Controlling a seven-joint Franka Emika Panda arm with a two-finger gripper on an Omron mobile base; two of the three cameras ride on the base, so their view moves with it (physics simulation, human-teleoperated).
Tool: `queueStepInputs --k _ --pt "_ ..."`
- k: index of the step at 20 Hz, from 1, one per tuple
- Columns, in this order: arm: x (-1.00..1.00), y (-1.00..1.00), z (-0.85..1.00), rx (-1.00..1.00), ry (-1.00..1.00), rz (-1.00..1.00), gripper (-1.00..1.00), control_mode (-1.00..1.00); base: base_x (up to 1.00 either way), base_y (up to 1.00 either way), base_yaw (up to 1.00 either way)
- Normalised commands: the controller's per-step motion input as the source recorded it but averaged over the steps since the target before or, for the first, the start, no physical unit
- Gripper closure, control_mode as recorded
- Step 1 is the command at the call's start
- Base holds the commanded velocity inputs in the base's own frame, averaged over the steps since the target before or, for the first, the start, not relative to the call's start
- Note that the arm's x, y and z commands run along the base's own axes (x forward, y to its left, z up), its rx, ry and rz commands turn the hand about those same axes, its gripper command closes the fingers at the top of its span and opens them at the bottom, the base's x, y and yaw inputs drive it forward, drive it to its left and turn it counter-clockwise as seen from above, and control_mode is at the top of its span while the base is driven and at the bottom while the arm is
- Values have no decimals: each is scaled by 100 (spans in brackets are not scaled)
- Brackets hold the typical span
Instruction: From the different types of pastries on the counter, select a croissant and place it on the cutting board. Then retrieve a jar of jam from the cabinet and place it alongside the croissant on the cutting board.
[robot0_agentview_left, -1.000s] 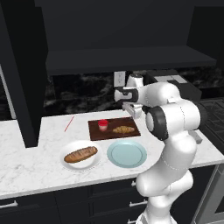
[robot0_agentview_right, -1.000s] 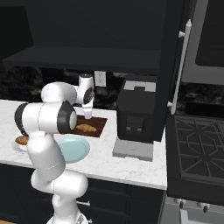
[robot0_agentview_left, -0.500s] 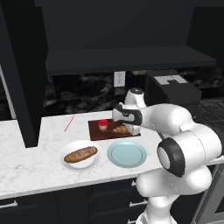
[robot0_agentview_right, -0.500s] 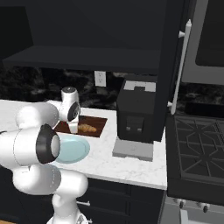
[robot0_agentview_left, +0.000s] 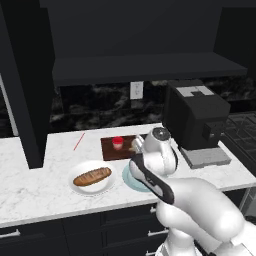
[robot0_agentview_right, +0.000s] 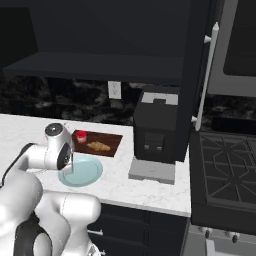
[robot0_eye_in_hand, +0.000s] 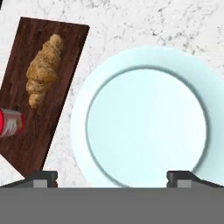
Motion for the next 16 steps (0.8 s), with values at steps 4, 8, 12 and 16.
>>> queueStepInputs --k 4,8,12,16 --pt "-100 2 51 5 -19 1 -100 -100 0 0 0" --pt "-100 0 100 14 -1 8 -100 -100 0 0 0" --pt "-100 0 -1 3 -3 9 -100 -100 0 0 0" --pt "-100 0 -48 0 -8 3 -100 -100 0 0 0"
